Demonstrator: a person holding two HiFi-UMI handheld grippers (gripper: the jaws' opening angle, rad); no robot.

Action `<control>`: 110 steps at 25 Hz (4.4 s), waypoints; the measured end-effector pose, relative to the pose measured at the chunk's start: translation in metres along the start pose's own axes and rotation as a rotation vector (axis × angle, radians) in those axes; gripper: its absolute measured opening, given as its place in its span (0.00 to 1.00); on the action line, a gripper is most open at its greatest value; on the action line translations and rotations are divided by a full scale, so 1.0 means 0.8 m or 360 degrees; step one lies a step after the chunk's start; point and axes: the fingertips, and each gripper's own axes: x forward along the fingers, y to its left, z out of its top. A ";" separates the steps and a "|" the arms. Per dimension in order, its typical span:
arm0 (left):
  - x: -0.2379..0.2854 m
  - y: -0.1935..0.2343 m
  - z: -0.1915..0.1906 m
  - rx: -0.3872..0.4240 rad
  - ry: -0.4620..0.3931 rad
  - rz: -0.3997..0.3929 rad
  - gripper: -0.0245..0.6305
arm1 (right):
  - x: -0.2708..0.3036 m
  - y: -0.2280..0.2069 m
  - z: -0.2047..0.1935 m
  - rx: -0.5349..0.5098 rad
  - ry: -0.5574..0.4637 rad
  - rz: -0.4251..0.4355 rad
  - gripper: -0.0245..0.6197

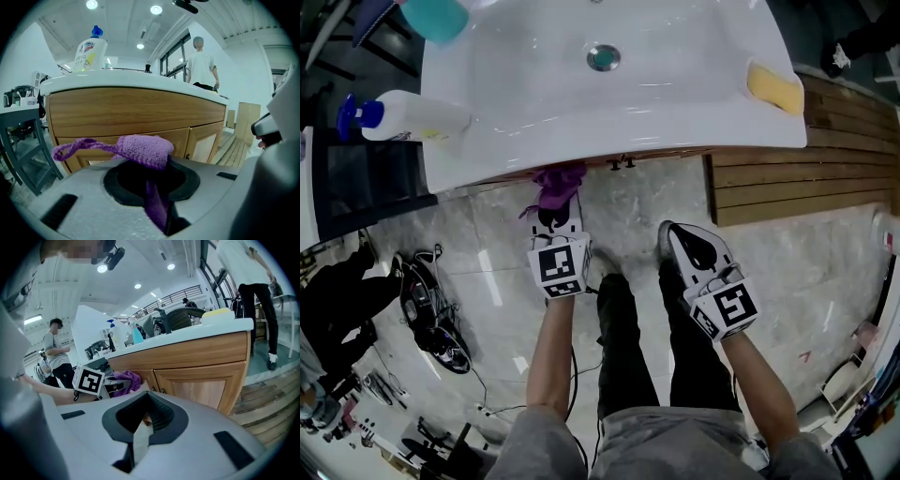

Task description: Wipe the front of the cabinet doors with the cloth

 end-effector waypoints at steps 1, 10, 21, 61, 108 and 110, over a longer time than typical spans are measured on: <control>0.001 -0.005 0.001 0.0001 -0.0002 -0.0009 0.15 | -0.001 -0.001 0.000 -0.0002 0.0000 0.0002 0.05; 0.013 -0.049 0.010 0.0006 0.0005 -0.0095 0.15 | -0.013 -0.017 0.000 0.0019 -0.0007 -0.0023 0.05; 0.027 -0.104 0.022 -0.0003 -0.0010 -0.0208 0.15 | -0.026 -0.036 -0.005 0.0051 -0.0010 -0.0056 0.05; -0.031 0.042 -0.131 -0.0159 0.0067 -0.0169 0.15 | 0.051 0.076 -0.074 0.0111 0.0051 0.0018 0.05; 0.042 0.117 -0.152 0.0026 0.0200 0.0021 0.15 | 0.053 0.045 -0.096 0.0298 0.0039 -0.0140 0.05; 0.043 0.112 -0.152 0.0026 0.0202 0.0020 0.15 | 0.049 0.043 -0.098 0.0307 0.0037 -0.0146 0.05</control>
